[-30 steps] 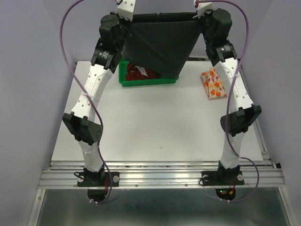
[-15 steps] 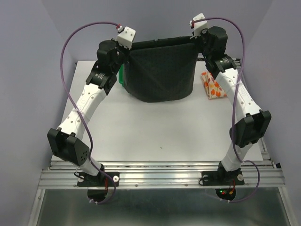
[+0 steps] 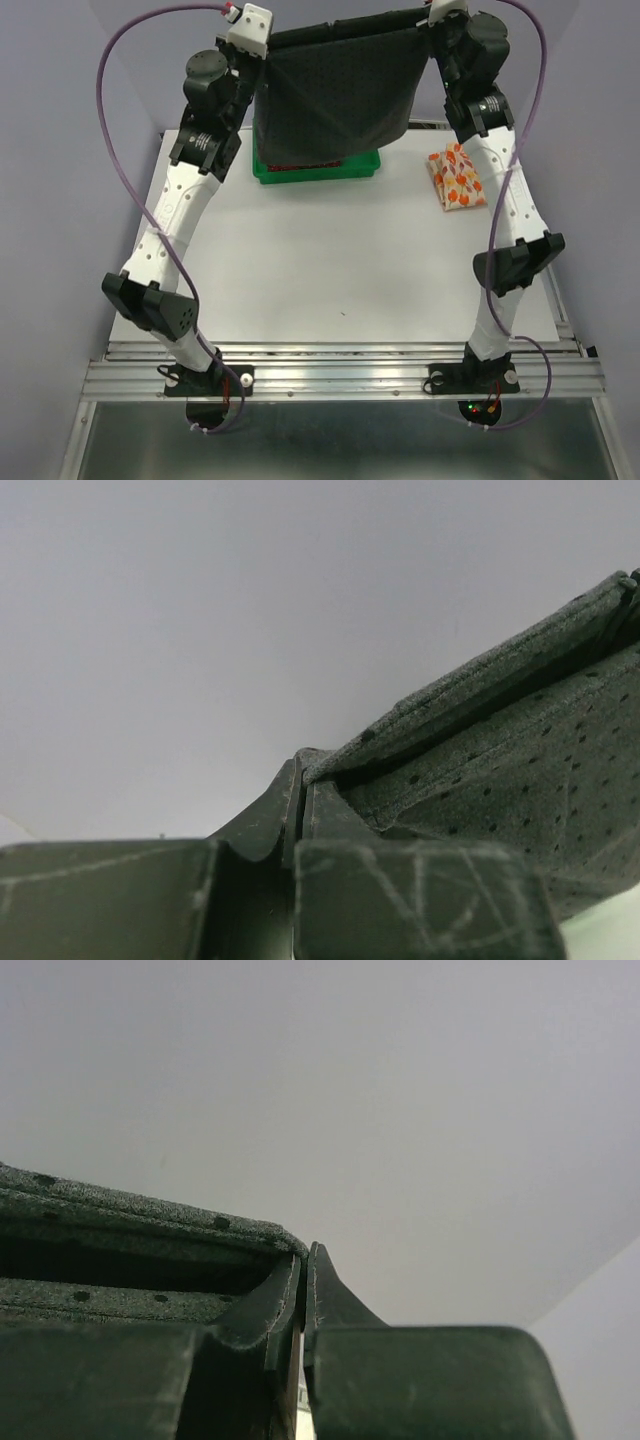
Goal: Fold and stack the skirts
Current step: Flatten the skirt out
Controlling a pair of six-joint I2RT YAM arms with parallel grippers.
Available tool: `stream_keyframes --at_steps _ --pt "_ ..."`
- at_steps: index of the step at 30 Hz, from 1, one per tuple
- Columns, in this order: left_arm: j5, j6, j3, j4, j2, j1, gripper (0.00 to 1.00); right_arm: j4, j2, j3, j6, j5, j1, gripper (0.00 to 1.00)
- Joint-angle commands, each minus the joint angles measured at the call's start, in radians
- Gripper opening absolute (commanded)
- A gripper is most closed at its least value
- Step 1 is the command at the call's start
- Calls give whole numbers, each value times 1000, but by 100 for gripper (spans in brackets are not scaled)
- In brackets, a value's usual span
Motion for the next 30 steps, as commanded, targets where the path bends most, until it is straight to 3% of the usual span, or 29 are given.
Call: stream_keyframes --at_steps 1,5,9,12,13,15,16,17,22,26,27,30 --pt "-273 28 139 103 84 107 0 66 161 146 -82 293 -98 1" --pt "-294 -8 321 80 205 137 0 151 228 222 -85 315 -98 1" --pt "-287 5 321 17 218 142 0 169 156 73 -42 321 -98 1" --pt "-255 9 95 42 126 147 0 157 26 -155 20 304 -98 1" --pt "-230 23 -43 68 45 147 0 113 -16 -271 53 260 -98 1" --pt "-199 37 -170 72 -82 147 0 50 -134 -370 88 189 -98 1" --pt "-157 60 -285 48 -176 147 0 -11 -215 -463 117 158 -98 1" --pt "-137 60 -339 48 -177 147 0 -33 -216 -464 117 158 -98 1" --pt "11 95 -620 -123 -431 142 0 -170 -487 -810 93 -16 -98 1" --pt "199 204 -885 -251 -531 127 3 -389 -548 -1007 35 -185 -98 1" --pt "230 227 -919 -303 -557 121 3 -442 -549 -1040 9 -287 -98 1" --pt "301 304 -1034 -368 -586 84 7 -590 -545 -1171 -57 -380 -98 2"
